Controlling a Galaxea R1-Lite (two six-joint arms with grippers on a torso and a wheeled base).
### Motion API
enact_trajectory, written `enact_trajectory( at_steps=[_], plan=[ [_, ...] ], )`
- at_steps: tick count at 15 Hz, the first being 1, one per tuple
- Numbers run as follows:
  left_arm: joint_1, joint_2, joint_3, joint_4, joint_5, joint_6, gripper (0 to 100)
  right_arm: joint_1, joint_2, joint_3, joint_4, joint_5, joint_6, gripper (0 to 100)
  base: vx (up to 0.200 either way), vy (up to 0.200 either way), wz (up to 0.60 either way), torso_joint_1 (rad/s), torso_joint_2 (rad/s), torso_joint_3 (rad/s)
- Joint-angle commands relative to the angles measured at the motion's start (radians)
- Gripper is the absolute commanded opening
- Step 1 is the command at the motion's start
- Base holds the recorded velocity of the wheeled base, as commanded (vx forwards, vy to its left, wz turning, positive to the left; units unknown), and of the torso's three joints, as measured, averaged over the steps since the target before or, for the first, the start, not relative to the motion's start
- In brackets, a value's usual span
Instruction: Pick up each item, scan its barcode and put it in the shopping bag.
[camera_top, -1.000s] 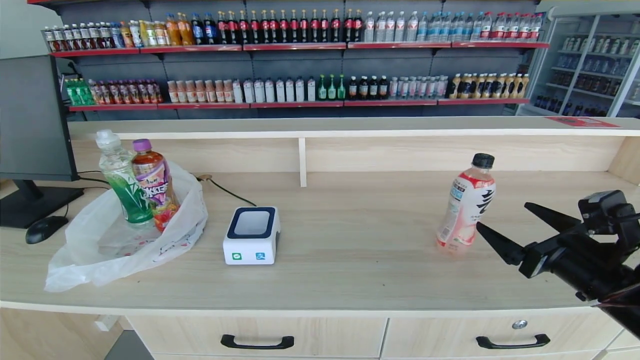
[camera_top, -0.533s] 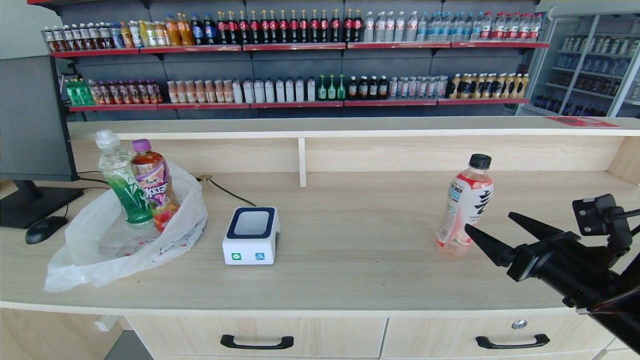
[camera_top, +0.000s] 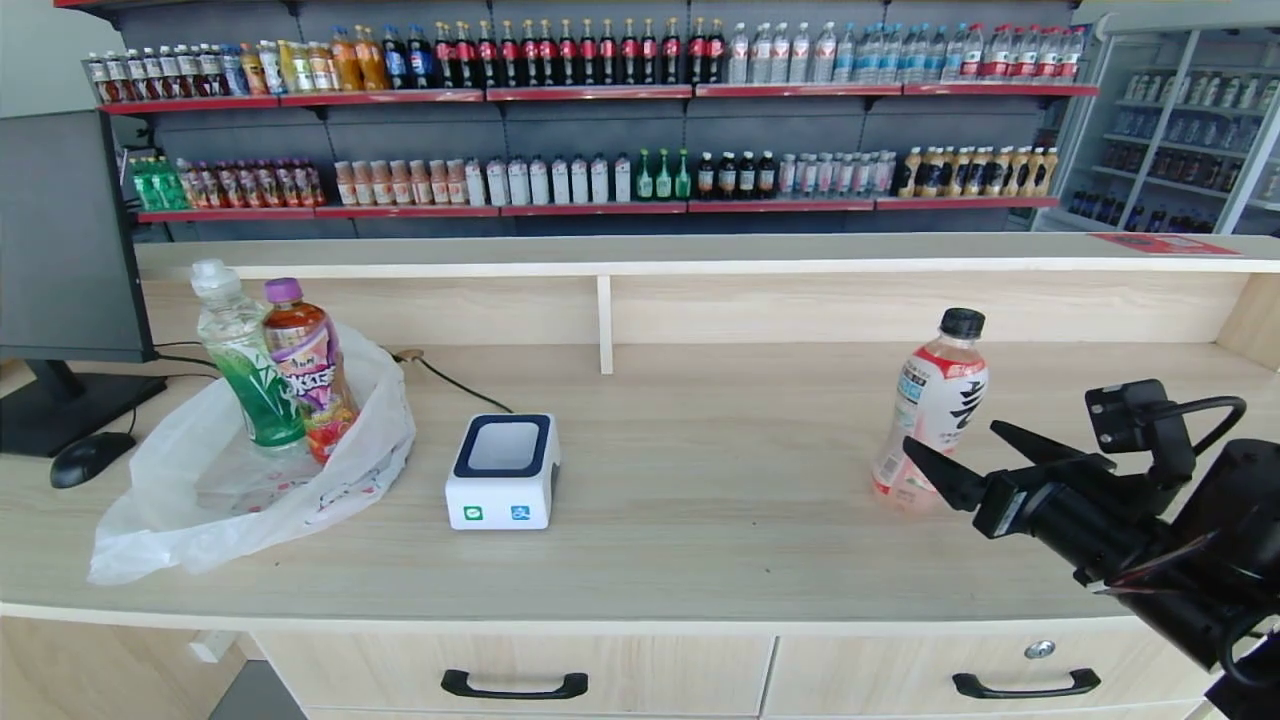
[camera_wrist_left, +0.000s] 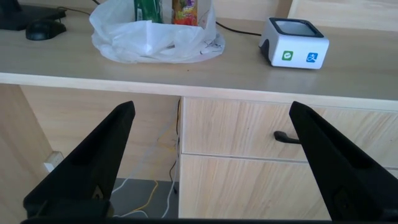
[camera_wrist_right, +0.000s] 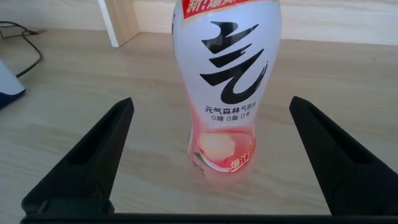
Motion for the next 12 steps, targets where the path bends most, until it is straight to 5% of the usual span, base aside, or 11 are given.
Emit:
enact_trajectory(
  at_steps=[1,12],
  plan=[
    [0.000,0.000,0.000,0.000,0.000,0.001,100,0.002,0.061,-0.011,-0.001,0.000,0.002,100,0.000,0.000,0.00,0.000,0.00,0.000],
    [0.000,0.000,0.000,0.000,0.000,0.001,100,-0.004,0.261,-0.235,-0.001,-0.001,0.033,100,0.000,0.000,0.00,0.000,0.00,0.000]
  ],
)
